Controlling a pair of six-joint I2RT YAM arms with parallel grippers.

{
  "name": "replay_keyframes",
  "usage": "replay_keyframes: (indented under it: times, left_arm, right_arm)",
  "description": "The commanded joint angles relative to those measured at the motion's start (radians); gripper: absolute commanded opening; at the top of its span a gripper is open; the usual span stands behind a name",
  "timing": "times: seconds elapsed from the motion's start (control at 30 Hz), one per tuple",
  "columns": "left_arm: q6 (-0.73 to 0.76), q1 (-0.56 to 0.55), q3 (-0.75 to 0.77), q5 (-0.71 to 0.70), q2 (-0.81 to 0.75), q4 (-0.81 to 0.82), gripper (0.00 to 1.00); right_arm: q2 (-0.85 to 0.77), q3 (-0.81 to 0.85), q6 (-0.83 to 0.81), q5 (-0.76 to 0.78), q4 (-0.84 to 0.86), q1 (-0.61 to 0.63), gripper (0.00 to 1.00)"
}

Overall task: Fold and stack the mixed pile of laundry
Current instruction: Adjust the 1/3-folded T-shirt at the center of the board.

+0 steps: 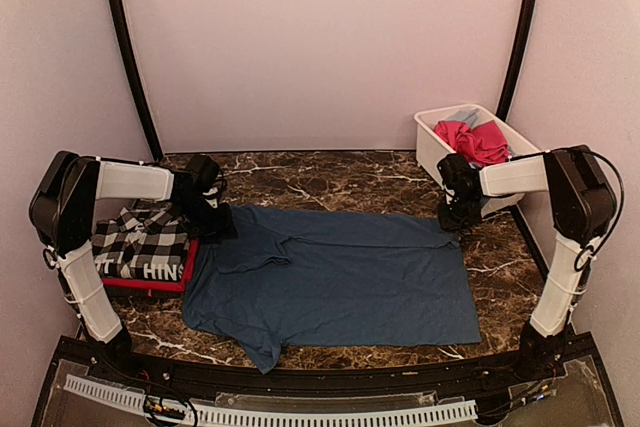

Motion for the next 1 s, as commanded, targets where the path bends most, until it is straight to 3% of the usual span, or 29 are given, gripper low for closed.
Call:
replay_keyframes:
  times: [0.0, 0.27, 0.37, 0.63, 0.97]
  left_arm:
    - [0.006, 0.006, -0.018, -0.016, -0.050, -0.025, 0.44]
    - [0.017, 0.015, -0.011, -0.010, -0.051, -0.012, 0.44]
    - [0.041, 0.010, -0.006, 0.059, -0.093, 0.032, 0.46]
    - [0.071, -0.014, 0.026, 0.057, -0.212, 0.018, 0.49]
    - [0.060, -0.082, -0.023, 0.076, -0.152, 0.047, 0.49]
  right_arm:
    - [0.014, 0.006, -0.003, -0.102, -0.006, -0.043, 0.10]
    - [0.036, 0.037, -0.024, 0.030, -0.044, -0.042, 0.07]
    - [-0.014, 0.056, -0.039, -0.031, -0.040, -0.024, 0.10]
    - [-0.132, 0.141, -0.055, -0.144, -0.100, 0.093, 0.22]
    - [-0.076, 0.092, -0.007, -0.255, -0.085, 0.145, 0.21]
